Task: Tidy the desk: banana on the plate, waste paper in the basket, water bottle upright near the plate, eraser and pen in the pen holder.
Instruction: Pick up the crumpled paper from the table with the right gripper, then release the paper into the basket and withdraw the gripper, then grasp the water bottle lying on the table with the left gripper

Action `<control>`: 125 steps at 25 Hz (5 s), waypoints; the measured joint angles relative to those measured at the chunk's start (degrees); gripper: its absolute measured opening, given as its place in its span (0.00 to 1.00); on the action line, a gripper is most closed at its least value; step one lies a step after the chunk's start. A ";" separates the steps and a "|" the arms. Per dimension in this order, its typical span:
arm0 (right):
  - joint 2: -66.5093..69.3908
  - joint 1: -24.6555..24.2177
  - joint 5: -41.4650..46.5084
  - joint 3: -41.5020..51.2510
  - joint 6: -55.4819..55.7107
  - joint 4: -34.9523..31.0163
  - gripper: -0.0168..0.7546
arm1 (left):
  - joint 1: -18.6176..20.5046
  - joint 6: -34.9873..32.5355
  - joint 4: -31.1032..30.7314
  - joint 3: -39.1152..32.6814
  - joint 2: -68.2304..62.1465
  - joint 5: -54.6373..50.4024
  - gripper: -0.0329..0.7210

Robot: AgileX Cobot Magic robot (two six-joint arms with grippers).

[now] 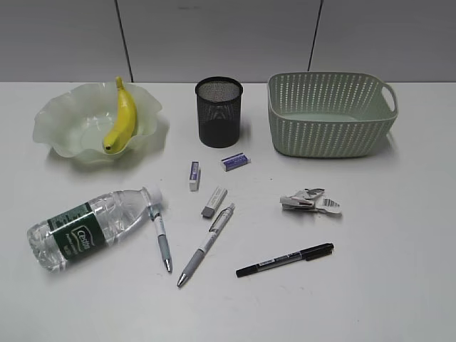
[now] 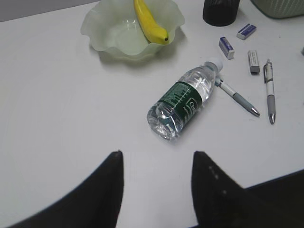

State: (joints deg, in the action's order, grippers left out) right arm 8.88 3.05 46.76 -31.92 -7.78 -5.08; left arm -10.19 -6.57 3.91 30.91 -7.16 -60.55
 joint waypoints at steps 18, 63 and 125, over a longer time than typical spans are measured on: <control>58.86 13.28 -7.58 -13.55 -29.61 -16.17 0.38 | 0.00 0.00 -0.05 0.00 7.47 -0.17 0.47; 90.27 19.16 -23.20 -37.93 -26.24 -14.93 0.04 | 0.00 0.00 -0.11 0.00 7.51 -0.27 0.47; -9.15 12.00 19.97 0.33 1.19 1.32 0.62 | 0.00 0.00 0.10 0.00 3.30 -0.07 0.44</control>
State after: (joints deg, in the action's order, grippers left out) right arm -0.26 15.05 66.72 -31.59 -6.59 -3.76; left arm -10.19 -6.57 4.01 30.91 -3.86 -60.63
